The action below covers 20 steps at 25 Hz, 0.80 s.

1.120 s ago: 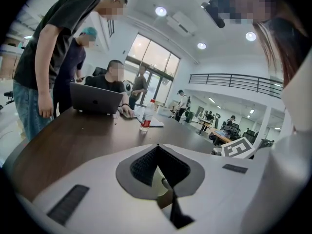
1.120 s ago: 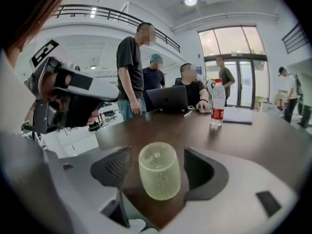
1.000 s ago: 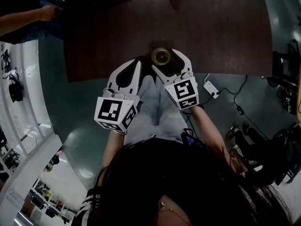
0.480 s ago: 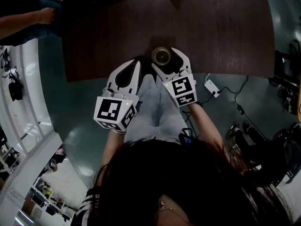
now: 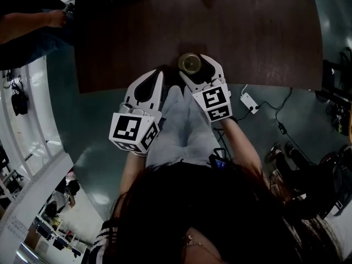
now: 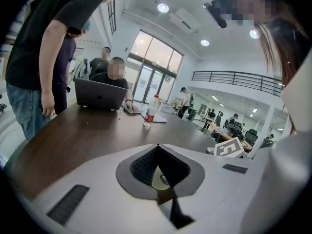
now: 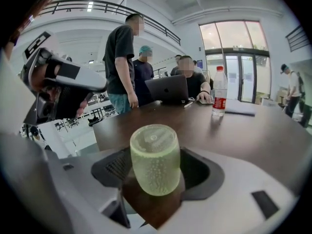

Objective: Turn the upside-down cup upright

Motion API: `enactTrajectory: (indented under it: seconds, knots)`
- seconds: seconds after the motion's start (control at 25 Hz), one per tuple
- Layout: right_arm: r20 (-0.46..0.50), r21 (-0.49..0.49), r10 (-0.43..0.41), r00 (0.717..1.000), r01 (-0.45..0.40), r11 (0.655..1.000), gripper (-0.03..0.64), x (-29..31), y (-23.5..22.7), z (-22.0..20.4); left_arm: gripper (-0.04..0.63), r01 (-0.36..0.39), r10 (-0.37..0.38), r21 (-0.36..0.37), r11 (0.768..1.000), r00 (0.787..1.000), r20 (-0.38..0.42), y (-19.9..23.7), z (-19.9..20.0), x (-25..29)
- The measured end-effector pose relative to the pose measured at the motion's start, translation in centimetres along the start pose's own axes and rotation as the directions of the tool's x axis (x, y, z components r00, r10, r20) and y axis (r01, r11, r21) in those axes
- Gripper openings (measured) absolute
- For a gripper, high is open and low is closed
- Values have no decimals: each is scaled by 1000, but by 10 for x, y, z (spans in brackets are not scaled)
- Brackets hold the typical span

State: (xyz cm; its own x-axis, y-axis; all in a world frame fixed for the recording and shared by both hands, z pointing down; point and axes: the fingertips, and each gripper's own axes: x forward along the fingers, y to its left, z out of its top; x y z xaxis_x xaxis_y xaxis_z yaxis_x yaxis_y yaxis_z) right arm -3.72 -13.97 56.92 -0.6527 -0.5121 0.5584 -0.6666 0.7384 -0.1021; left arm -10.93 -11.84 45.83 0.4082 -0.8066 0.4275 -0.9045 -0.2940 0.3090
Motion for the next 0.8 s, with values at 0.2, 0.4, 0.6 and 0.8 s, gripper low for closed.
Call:
enactTrajectory:
  seconds: [0.2,0.4,0.6,0.8]
  knots:
    - [21,30,4,1000,-4,1000,321,-2,3,9,2,0,0,0,1000,1000,7,5,1,-6]
    - [57,44,2,998,-5,999,321,-12,1,29,2,6,-6,9,1000,1000,23,3,11,-10]
    - [92,47,-1,996,-3,999,321,-26,-1,50,2,16,-17,22,1000,999,46,-5,22,-14]
    - [125,50,-3,992,-3,999,321,-41,-1,70,2,24,-27,34,999,997,70,-12,34,-20]
